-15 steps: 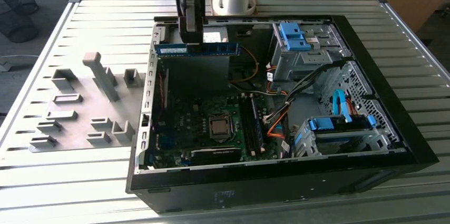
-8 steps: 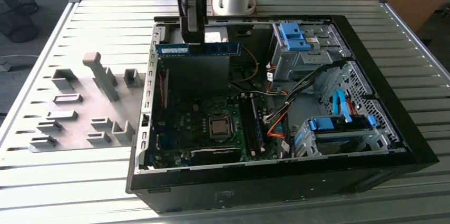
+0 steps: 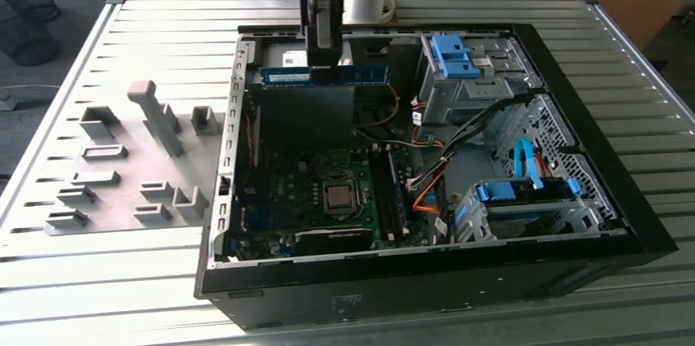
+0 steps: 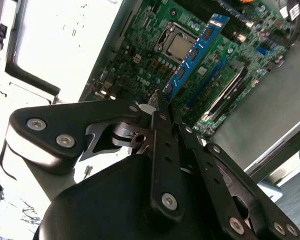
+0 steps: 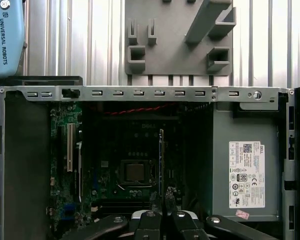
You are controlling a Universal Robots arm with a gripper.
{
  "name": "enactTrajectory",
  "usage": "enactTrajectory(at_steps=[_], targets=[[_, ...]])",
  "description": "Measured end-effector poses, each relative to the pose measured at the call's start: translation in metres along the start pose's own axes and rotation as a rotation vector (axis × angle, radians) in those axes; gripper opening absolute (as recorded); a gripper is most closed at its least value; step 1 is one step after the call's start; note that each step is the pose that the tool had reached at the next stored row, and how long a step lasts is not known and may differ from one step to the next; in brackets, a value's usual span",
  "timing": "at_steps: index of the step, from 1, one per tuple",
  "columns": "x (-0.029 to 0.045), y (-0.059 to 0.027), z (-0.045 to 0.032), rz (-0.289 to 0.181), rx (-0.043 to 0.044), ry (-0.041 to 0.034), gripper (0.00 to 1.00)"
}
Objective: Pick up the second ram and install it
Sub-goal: 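Pick up the second ram and move it above second insertion slot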
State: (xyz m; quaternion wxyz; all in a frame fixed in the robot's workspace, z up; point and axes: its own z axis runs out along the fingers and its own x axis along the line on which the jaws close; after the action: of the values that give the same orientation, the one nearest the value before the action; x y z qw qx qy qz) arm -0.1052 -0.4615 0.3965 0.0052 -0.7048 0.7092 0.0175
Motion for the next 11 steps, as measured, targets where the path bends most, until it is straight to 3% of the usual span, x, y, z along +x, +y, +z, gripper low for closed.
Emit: enactTrajectory(at_steps=[7, 11], targets=[[-0.0001, -0.0172, 0.0000, 0.000, 0.0000, 0.0000, 0.14], [-0.0001, -0.0190, 0.0000, 0.000, 0.0000, 0.0000, 0.14]])
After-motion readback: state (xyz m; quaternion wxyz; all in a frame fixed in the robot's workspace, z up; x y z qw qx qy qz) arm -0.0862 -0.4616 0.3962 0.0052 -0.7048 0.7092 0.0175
